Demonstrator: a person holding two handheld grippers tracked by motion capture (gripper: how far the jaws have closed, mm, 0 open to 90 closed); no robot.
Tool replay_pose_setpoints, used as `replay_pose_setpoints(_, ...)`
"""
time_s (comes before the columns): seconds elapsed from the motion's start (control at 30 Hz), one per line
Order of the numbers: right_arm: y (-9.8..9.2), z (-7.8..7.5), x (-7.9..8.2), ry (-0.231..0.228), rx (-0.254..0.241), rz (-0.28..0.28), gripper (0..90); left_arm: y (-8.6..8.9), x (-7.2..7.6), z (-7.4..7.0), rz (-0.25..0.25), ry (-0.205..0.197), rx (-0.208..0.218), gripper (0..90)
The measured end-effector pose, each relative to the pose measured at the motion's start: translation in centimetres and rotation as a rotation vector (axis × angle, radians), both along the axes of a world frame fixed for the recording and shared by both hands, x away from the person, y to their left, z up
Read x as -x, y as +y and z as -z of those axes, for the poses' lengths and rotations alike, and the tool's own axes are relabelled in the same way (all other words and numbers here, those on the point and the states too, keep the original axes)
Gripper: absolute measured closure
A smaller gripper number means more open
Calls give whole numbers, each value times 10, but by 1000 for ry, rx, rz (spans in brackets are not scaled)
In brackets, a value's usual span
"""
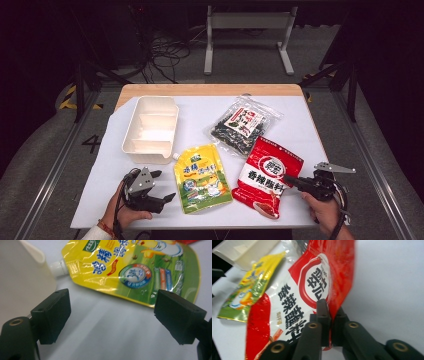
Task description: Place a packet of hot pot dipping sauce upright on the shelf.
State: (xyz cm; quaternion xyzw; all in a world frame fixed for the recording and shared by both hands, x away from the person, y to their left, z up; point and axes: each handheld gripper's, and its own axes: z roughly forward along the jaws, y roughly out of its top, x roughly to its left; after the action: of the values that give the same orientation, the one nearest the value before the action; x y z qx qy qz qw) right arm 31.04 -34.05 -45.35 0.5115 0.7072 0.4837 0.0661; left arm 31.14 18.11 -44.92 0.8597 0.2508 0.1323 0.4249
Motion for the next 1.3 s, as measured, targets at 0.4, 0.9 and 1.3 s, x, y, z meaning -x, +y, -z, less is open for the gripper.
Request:
replay_pose_setpoints(0.4,18,-34,13,-279,29,-91,900,-66,-19,-18,165,48,74,159)
replay_pose_setpoints(0.9,35,-60,20,-414,-5,-173,900,-167,-61,-21,316,141,194,153)
replay_pose_setpoints(1.3,52,-65,18,-455,-5,-221,900,-176,-64,-26,353,97,256,592)
